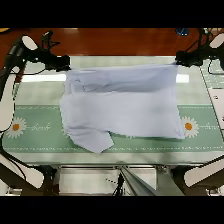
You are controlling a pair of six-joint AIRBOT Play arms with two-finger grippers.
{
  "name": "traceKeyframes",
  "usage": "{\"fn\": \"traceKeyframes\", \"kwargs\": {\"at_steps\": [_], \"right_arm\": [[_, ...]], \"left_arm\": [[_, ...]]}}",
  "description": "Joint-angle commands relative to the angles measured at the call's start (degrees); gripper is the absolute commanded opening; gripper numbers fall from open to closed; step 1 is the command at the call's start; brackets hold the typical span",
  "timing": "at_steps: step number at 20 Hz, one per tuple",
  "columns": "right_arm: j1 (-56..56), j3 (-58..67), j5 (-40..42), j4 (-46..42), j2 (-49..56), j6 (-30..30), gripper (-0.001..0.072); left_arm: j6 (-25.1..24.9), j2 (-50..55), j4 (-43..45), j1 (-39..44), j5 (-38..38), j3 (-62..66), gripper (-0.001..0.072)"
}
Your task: Fold the shirts.
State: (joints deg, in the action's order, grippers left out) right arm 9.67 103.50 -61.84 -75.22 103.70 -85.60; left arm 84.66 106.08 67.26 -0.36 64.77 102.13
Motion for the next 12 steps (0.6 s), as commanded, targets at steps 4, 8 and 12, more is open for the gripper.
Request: {"fn": "traceKeyframes", "kwargs": {"at_steps": [4,8,12], "right_arm": [[0.28,0.07,-9.29,-0.09,-1.33,-0.94,0.0018],[-0.07,0.04,-23.15,-0.35,-1.81,-2.38,0.0019],[-0.09,0.0,-25.16,-2.05,-1.36,-5.53,0.0019]], "left_arm": [[-0.59,-0.66,0.37,-0.44,7.34,0.74,0.0019],[1.66,-0.17,2.69,-0.26,18.67,0.55,0.002],[6.69,1.81,6.69,-0.2,23.52,0.5,0.003]]}}
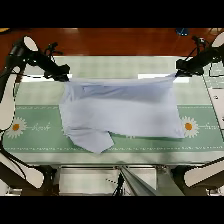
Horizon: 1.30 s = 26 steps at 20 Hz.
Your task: Fold the shirts.
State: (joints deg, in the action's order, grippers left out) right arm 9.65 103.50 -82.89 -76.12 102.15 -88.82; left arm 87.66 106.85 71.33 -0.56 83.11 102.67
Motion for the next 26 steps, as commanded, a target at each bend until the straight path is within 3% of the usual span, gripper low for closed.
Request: {"fn": "traceKeyframes", "kwargs": {"at_steps": [1,2,3,4,6,10,14,15,16,19,23,26], "right_arm": [[-0.07,-0.2,-4.11,-0.9,0.52,-2.67,0.0019],[-0.07,-0.2,-4.2,-0.66,1.03,-2.62,0.0043],[-0.07,-0.17,-4.59,-0.68,1.2,-2.01,0.0165],[0.0,-0.13,-5.75,-0.85,1.05,0.57,0.0251],[0.63,-0.13,-11.85,-3.45,-0.33,6.16,0.0357],[4.87,-0.61,-23.85,-7.67,-7.61,5.46,0.0363],[14.82,-13.77,-21.7,-6.86,-19.47,8.11,0.0363],[18.1,-19.17,-19.58,-3.52,-22.47,8.81,0.0367],[21.64,-25.03,-16.09,1.81,-25.55,9.92,0.0435],[28.22,-37.81,-7.1,13.57,-31.87,14.58,0.0451],[29.11,-41.97,-1.22,19.32,-33.03,18.38,0.0451],[29.11,-41.97,1.53,24.46,-33.03,20.59,0.045]], "left_arm": [[3.69,1.14,1.97,0.15,4.98,-0.04,0.0064],[3.3,1.11,1.97,0.39,4.98,-0.02,0.0128],[3.3,0.98,1.99,0.5,5.31,0.0,0.037],[2.86,0.74,2.21,0.48,6.78,0.17,0.0534],[-1.01,-1.14,2.95,-0.42,10.91,0.17,0.0541],[-1.51,-9.09,3.91,-3.56,16.65,-0.81,0.0541],[-2.6,-22.08,3.82,-6.73,13.38,-14.97,0.0541],[-2.91,-25.62,3.39,-7.69,11.47,-21.24,0.054],[-3.23,-29.22,2.36,-8.63,9.46,-28.06,0.0541],[-5.35,-40.09,-3.96,-12.44,1.77,-49.35,0.0541],[-10.54,-47.76,-13.97,-15.82,-5.01,-67.6,0.0541],[-10.58,-47.52,-15.87,-15.26,-9.09,-73.66,0.054]]}}
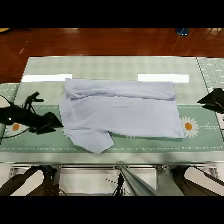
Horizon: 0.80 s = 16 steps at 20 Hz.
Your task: Fold the shirts.
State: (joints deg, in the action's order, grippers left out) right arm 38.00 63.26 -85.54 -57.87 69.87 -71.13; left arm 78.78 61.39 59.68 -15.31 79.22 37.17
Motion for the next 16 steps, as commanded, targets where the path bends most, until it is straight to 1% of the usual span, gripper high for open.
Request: {"fn": "traceKeyframes", "kwargs": {"at_steps": [1,4,8,9,10,12,13,14,15,16], "right_arm": [[0.76,-1.73,4.52,6.47,-0.74,2.95,0.045],[0.76,-1.73,4.94,6.36,-0.74,3.15,0.0447],[0.76,-1.73,4.61,6.38,-0.74,3.13,0.0446],[0.76,-1.73,4.24,6.38,-0.74,3.13,0.0445],[0.76,-1.73,3.69,6.38,-0.76,3.1,0.0445],[0.76,-1.73,3.5,6.36,-0.76,2.86,0.0445],[0.76,-1.73,3.26,6.25,-0.76,2.78,0.0445],[0.76,-1.73,2.84,5.25,-0.74,2.71,0.0445],[0.76,-1.73,1.99,1.6,-0.74,2.47,0.0445],[0.76,-1.79,1.57,-4.68,-0.74,1.16,0.0445]], "left_arm": [[-1.7,-1.99,-4.2,0.24,-6.71,-9.53,0.0541],[-1.6,-1.18,-4.26,2.8,-10.36,-11.89,0.054],[-1.62,3.74,-6.1,6.67,-13.68,-11.98,0.0537],[-1.62,4.87,-7.74,7.56,-15.47,-11.98,0.0512],[-1.62,5.88,-9.92,8.39,-18.1,-11.96,0.041],[-1.62,6.97,-13.9,9.05,-22.58,-11.96,0.017],[-1.64,7.04,-14.75,9.01,-22.91,-11.87,0.0044],[-1.9,7.02,-14.67,8.98,-22.86,-11.8,0.0021],[-2.75,6.88,-14.67,8.9,-22.16,-11.82,0.002],[-4.0,6.73,-14.67,8.9,-21.14,-11.82,0.002]]}}
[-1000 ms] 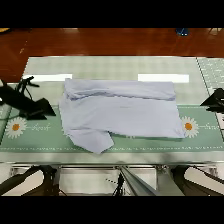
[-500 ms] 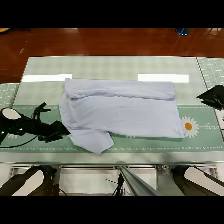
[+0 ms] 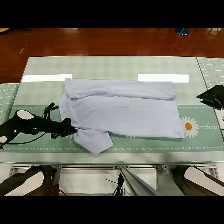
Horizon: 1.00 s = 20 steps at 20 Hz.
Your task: Fold the shirts.
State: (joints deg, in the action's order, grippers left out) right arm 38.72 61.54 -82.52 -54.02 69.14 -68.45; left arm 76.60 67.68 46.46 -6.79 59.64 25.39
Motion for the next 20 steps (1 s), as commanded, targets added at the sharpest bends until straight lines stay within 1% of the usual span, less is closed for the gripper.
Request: {"fn": "traceKeyframes", "kwargs": {"at_steps": [1,2,3,4,5,9,12,15,16,18,19,20], "right_arm": [[0.11,-0.55,-1.66,-14.14,-0.02,-3.45,0.0446],[0.42,-1.68,-2.01,-17.88,-0.02,-4.13,0.045],[0.98,-3.76,-2.16,-18.78,-0.02,-4.0,0.0512],[1.51,-6.29,-1.55,-18.05,0.0,-3.96,0.0599],[1.86,-9.29,-0.72,-17.22,0.0,-3.78,0.0604],[1.88,-18.51,3.87,-15.37,0.11,-1.2,0.0591],[1.88,-22.29,6.45,-11.28,0.09,0.15,0.0585],[1.68,-25.03,8.79,-9.29,0.11,0.2,0.0566],[0.9,-25.94,9.2,-8.63,0.11,0.26,0.0529],[-2.21,-27.76,11.47,-8.59,0.11,-0.02,0.0525],[-3.98,-28.22,12.61,-8.61,0.11,-0.94,0.0471],[-5.99,-28.22,13.6,-8.63,0.09,-1.9,0.0444]], "left_arm": [[-2.99,0.26,-1.42,0.37,-0.46,-0.04,0.002],[-3.8,0.11,-1.42,0.37,0.11,-0.04,0.002],[-4.0,-0.11,-1.4,0.37,0.24,-0.04,0.002],[-4.17,-0.35,-1.44,0.37,0.17,-0.02,0.002],[-4.22,-0.52,-1.42,0.37,0.17,-0.02,0.002],[-5.49,-0.59,-1.44,0.37,0.17,-0.02,0.002],[-5.49,-0.59,-1.46,0.37,0.17,-0.02,0.0021],[-5.51,-0.59,-1.46,0.37,0.17,-0.02,0.002],[-5.49,-0.59,-1.49,0.37,0.15,-0.02,0.002],[-5.49,-0.59,-1.49,0.37,0.13,-0.02,0.002],[-5.49,-0.59,-1.49,0.37,0.07,-0.02,0.002],[-5.49,-0.59,-1.49,0.37,-0.13,0.0,0.0021]]}}
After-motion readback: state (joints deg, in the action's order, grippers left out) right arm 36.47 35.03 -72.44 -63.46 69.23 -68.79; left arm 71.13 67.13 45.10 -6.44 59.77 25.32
